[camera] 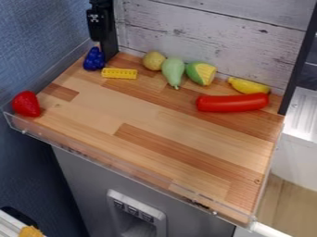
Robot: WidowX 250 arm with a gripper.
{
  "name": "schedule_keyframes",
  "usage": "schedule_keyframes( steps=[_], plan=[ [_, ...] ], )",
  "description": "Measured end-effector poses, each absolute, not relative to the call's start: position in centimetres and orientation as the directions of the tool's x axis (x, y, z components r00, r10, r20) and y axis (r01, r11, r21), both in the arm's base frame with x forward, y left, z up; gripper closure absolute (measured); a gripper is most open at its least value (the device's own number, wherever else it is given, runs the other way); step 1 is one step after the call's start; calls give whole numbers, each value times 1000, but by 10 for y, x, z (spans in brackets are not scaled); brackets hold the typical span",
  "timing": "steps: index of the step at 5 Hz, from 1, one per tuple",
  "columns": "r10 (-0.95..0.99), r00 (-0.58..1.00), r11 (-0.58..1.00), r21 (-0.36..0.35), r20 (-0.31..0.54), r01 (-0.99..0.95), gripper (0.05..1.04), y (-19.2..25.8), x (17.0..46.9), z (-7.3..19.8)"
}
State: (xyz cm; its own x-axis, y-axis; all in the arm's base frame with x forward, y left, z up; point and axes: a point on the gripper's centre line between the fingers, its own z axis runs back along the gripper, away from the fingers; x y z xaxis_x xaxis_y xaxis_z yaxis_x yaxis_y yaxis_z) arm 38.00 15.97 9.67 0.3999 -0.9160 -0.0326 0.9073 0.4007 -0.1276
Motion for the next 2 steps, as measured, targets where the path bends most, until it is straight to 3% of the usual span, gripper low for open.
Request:
schedule_keyframes(
  steps=[1, 2],
  plan=[
    [-924, 381, 381, -137, -30, 914, 85, 160, 382, 97],
    [-879, 476, 476, -134, -39, 869, 85, 162, 381, 96]
  ],
)
